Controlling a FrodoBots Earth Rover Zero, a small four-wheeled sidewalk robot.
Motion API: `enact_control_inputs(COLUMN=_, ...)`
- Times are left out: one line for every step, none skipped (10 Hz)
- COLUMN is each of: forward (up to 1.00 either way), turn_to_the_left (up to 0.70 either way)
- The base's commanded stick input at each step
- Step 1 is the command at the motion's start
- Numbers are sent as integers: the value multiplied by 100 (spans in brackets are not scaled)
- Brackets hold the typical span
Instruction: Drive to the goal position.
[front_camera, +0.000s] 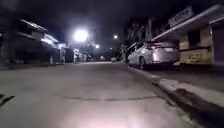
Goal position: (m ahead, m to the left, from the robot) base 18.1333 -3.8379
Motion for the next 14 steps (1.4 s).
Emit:
enact_control_inputs(forward=100, turn_to_the_left=0)
enact_control_inputs(forward=100, turn_to_the_left=0)
enact_control_inputs(forward=100, turn_to_the_left=0)
enact_control_inputs(forward=100, turn_to_the_left=0)
enact_control_inputs(forward=100, turn_to_the_left=0)
enact_control_inputs(forward=100, turn_to_the_left=0)
enact_control_inputs(forward=100, turn_to_the_left=0)
enact_control_inputs(forward=100, turn_to_the_left=0)
enact_control_inputs(forward=100, turn_to_the_left=0)
enact_control_inputs(forward=100, turn_to_the_left=0)
enact_control_inputs(forward=100, turn_to_the_left=0)
enact_control_inputs(forward=100, turn_to_the_left=0)
enact_control_inputs(forward=100, turn_to_the_left=0)
enact_control_inputs(forward=100, turn_to_the_left=0)
